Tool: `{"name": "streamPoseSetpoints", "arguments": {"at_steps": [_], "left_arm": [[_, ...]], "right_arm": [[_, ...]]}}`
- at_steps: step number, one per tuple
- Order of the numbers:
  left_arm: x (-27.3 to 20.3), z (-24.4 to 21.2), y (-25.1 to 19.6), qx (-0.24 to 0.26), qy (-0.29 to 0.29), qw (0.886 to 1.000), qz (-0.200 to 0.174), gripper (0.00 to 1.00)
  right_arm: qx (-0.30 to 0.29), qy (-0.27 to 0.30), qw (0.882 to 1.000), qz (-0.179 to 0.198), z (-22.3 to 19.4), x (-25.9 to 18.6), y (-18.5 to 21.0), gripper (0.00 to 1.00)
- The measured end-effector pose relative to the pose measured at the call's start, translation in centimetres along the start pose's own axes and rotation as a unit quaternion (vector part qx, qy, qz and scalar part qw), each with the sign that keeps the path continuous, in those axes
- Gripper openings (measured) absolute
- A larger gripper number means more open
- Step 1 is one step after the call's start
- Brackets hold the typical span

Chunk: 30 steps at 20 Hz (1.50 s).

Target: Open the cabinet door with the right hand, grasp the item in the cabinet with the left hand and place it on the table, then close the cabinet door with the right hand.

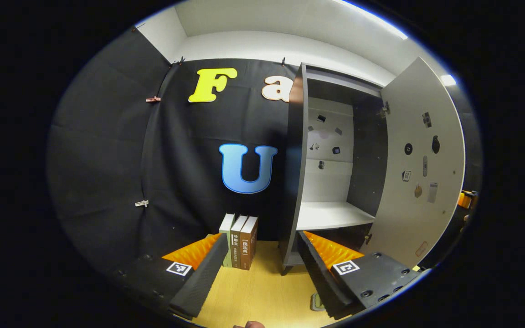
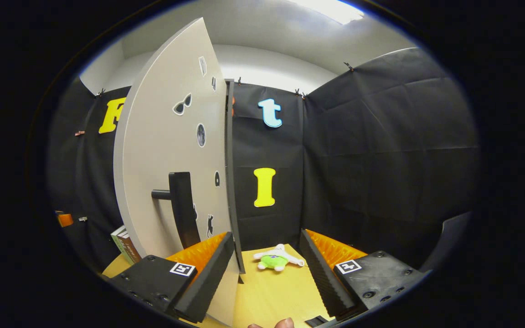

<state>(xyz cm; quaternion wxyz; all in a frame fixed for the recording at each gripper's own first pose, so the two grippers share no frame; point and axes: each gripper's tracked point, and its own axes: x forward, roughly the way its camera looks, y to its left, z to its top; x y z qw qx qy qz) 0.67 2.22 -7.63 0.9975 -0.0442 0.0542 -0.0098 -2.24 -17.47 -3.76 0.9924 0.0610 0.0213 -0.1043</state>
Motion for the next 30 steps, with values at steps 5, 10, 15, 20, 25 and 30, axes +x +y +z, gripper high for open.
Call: {"name": "streamPoseSetpoints", "arguments": {"at_steps": [5,10,15,20,25,30], "left_arm": [[-0.8,0.2,-0.3,0.004,0.001,1.000,-0.005,0.96],[-1.1,1.1,-0.6,0.011,-0.006,1.000,-0.004,0.96],[-1.1,1.4,-0.3,0.007,-0.004,1.000,0.001,0.96],[-1.1,1.4,0.2,0.009,-0.004,1.000,0.007,0.96],[-0.8,1.6,0.6,0.008,-0.007,1.000,0.013,0.96],[-0.4,2.2,0.3,0.012,-0.013,1.000,0.014,0.97]], "right_arm": [[0.023,0.014,0.999,0.033,-1.2,0.4,3.9,0.96],[0.017,0.020,0.997,0.070,-1.7,0.9,8.2,0.98],[0.002,0.024,0.992,0.125,-2.9,2.0,14.7,0.98],[-0.013,0.032,0.984,0.176,-3.7,1.8,19.2,0.98],[0.004,0.026,0.984,0.177,-3.3,2.1,19.2,0.98],[0.005,0.013,0.986,0.165,-2.6,2.3,18.0,0.98]]}}
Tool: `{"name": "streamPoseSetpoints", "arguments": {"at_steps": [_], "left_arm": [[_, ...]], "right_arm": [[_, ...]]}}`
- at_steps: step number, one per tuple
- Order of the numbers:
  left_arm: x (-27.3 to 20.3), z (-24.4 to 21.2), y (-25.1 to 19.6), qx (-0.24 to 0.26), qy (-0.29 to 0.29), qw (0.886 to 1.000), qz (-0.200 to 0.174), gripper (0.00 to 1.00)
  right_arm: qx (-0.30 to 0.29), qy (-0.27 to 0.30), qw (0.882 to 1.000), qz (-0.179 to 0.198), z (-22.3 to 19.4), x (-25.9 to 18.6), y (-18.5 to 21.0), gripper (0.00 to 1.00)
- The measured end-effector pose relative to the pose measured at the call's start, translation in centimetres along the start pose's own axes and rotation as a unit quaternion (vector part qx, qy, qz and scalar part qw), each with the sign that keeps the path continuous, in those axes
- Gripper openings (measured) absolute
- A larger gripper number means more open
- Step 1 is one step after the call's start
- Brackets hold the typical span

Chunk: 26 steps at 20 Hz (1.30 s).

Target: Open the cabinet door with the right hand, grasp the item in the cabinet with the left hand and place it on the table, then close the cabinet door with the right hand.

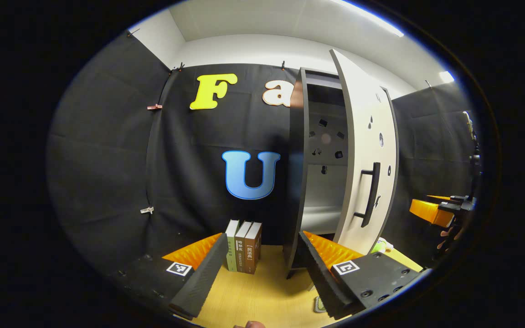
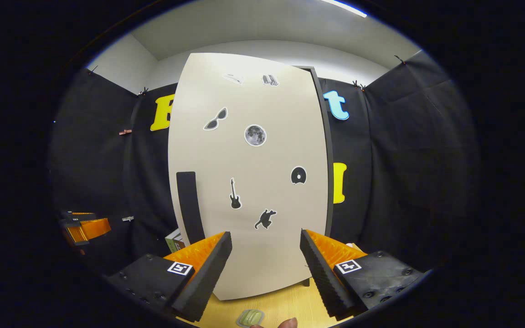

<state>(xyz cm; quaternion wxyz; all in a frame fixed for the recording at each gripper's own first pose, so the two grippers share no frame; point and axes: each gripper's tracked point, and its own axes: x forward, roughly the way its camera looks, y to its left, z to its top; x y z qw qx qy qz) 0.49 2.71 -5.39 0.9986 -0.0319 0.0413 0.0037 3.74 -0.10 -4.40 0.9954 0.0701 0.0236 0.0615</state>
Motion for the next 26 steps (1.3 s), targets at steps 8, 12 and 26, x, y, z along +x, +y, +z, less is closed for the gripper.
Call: {"name": "streamPoseSetpoints", "arguments": {"at_steps": [8,12,26], "left_arm": [[-0.3,1.9,-0.4,0.000,-0.014,1.000,-0.001,0.96],[-0.6,2.9,-0.8,0.004,-0.023,1.000,-0.002,0.96],[-1.6,3.0,-2.1,0.006,-0.027,1.000,-0.004,0.96]], "right_arm": [[-0.017,-0.024,0.999,-0.017,2.0,-1.6,-1.7,0.98],[-0.021,-0.029,0.999,-0.020,2.3,-2.5,-2.2,0.98],[-0.023,-0.050,0.998,-0.027,3.4,-4.3,-3.2,0.98]]}}
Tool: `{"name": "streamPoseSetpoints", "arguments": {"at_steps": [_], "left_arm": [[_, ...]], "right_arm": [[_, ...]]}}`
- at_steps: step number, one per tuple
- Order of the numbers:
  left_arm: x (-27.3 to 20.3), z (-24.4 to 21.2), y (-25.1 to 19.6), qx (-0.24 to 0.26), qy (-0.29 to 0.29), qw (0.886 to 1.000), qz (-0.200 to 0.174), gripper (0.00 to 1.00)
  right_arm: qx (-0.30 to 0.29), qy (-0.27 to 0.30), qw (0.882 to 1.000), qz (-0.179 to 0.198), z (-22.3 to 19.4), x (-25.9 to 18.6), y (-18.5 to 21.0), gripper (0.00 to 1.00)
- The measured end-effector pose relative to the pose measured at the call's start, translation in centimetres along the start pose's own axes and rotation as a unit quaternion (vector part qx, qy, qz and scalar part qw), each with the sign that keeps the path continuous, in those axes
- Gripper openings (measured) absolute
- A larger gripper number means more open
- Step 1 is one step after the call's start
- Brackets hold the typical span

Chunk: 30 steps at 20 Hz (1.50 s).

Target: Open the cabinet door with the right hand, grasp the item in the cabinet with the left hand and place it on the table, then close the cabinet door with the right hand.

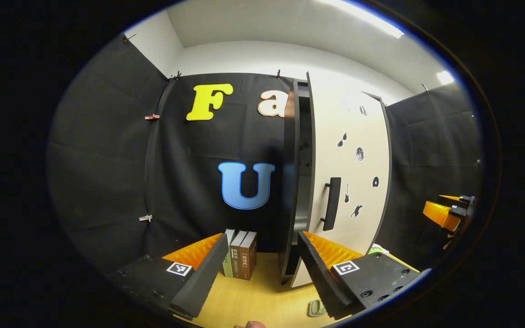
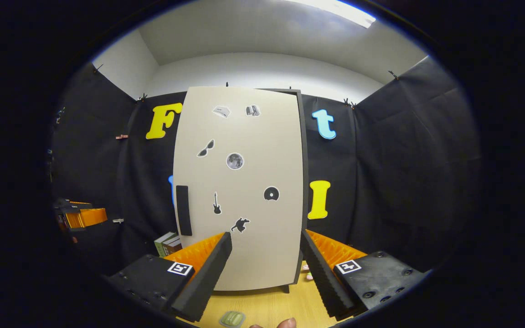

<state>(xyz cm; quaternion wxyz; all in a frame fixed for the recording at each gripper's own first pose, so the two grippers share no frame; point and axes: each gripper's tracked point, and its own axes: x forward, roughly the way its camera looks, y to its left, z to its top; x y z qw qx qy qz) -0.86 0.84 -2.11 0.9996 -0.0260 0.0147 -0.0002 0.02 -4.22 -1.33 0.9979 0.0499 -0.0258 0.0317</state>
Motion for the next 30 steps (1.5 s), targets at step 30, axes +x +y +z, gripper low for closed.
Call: {"name": "streamPoseSetpoints", "arguments": {"at_steps": [30], "left_arm": [[-0.5,0.3,-0.8,0.004,-0.009,1.000,0.004,0.96]], "right_arm": [[-0.004,-0.009,1.000,-0.016,0.3,-1.1,0.5,0.98]]}}
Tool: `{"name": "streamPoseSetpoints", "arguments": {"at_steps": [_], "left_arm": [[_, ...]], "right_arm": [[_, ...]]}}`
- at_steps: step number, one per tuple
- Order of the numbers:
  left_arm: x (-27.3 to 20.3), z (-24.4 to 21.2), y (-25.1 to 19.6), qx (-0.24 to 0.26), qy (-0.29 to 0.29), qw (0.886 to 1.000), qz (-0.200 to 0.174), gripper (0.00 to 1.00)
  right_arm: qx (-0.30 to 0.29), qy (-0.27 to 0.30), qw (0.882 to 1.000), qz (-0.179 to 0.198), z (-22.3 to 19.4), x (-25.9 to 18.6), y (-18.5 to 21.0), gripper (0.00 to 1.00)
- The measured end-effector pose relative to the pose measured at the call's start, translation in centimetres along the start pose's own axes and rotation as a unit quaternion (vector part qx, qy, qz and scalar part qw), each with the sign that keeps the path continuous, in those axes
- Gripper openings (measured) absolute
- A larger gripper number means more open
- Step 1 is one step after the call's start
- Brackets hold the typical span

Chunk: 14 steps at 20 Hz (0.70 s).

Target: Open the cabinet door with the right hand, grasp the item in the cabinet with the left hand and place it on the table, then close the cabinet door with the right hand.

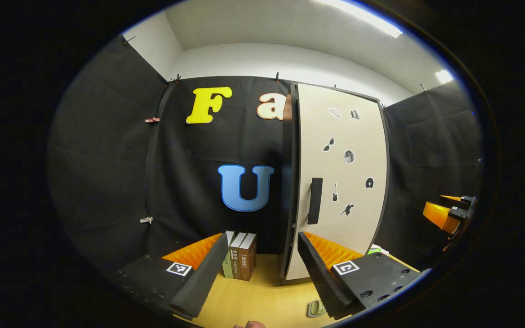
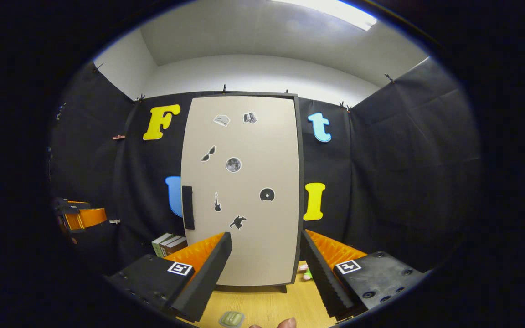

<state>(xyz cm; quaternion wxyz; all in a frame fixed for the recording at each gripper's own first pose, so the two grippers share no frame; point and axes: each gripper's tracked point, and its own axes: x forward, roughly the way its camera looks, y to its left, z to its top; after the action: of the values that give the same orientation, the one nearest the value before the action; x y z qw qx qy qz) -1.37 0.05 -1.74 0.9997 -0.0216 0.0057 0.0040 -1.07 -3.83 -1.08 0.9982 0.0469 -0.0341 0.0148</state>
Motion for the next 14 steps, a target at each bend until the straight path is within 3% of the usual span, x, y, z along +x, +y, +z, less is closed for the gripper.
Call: {"name": "streamPoseSetpoints", "arguments": {"at_steps": [14], "left_arm": [[0.05,0.21,-0.83,0.013,-0.003,1.000,-0.005,0.96]], "right_arm": [[0.003,0.003,1.000,0.003,-0.31,0.30,0.31,0.98]]}}
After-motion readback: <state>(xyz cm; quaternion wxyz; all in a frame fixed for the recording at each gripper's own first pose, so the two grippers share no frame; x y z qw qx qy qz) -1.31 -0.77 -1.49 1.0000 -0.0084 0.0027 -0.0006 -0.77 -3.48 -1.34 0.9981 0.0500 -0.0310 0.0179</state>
